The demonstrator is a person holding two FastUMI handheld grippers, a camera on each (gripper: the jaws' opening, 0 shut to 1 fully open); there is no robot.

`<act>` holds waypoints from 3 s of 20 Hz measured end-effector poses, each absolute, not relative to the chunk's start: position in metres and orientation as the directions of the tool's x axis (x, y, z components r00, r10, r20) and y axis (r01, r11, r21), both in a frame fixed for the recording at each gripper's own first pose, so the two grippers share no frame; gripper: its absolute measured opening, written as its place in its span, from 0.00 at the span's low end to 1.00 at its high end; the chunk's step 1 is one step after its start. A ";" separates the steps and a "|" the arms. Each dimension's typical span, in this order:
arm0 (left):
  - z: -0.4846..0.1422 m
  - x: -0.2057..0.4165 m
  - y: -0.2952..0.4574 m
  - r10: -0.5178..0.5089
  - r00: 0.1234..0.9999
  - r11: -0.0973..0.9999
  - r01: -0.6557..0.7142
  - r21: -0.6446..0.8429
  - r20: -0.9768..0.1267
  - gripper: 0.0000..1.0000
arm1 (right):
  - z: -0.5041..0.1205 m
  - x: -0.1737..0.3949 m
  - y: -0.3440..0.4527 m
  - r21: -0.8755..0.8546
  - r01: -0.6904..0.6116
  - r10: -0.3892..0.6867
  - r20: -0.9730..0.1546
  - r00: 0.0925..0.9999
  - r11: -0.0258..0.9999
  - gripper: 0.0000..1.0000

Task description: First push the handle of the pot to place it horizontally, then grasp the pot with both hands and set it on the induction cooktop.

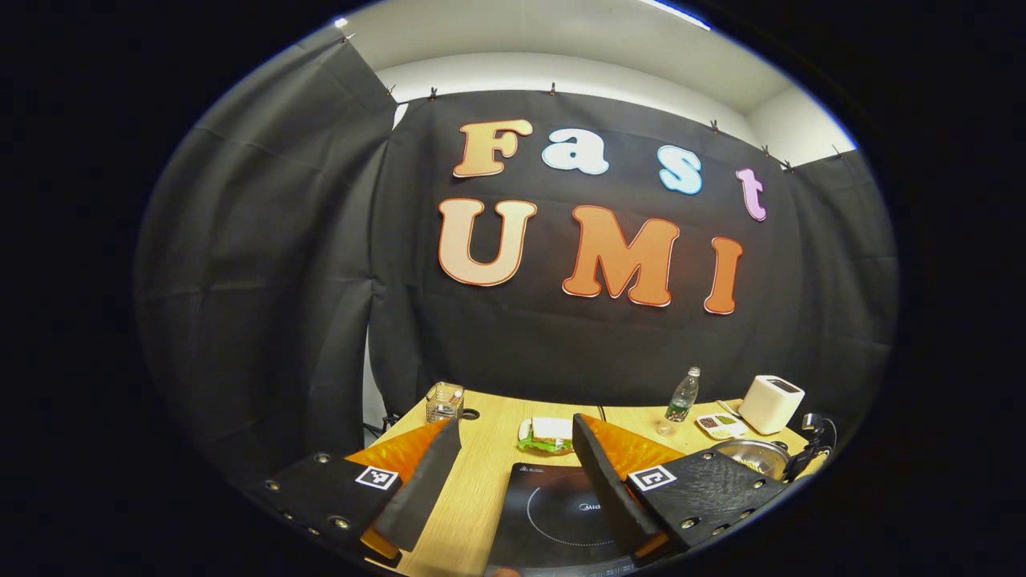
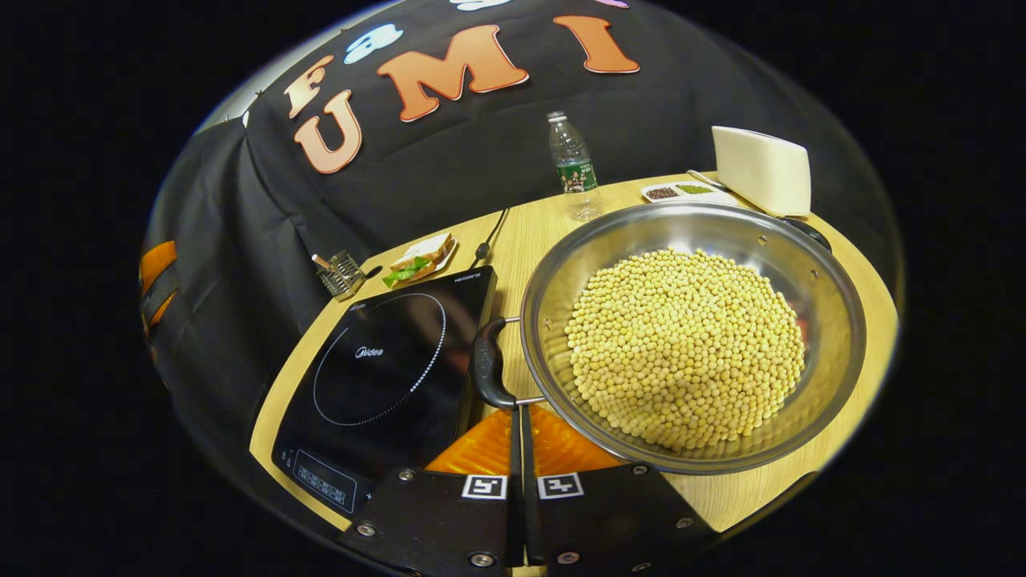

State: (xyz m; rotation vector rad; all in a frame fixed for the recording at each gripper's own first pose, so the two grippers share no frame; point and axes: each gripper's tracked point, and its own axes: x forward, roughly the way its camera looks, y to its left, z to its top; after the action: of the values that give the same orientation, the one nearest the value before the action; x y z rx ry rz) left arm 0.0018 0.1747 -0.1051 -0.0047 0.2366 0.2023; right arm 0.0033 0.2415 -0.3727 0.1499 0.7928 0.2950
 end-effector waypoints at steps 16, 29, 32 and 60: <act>-0.115 0.010 0.179 0.209 0.945 0.978 -0.206 0.039 -0.252 0.88 | -0.371 0.032 0.261 0.232 -0.235 0.330 -0.660 0.675 0.944 0.00; -0.117 0.004 0.126 0.127 0.957 0.991 -0.134 -0.010 -0.260 0.88 | -0.307 -0.007 0.223 0.291 -0.260 0.383 -0.544 0.746 0.921 0.00; -0.113 0.005 0.097 0.090 0.964 0.995 -0.097 -0.016 -0.251 0.88 | -0.296 -0.005 0.197 0.277 -0.236 0.350 -0.510 0.785 0.932 0.00; -0.349 0.071 -0.159 -0.094 0.831 0.995 0.094 -0.028 -0.549 0.89 | -0.294 0.080 -0.092 0.155 0.139 -0.051 -0.467 0.883 0.978 0.95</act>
State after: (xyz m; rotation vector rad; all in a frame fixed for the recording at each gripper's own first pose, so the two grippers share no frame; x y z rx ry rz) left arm 0.0714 -0.1585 -0.3488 0.0006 0.5818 -0.0999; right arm 0.0803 -0.0921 -0.2939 0.1866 0.4800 -0.0996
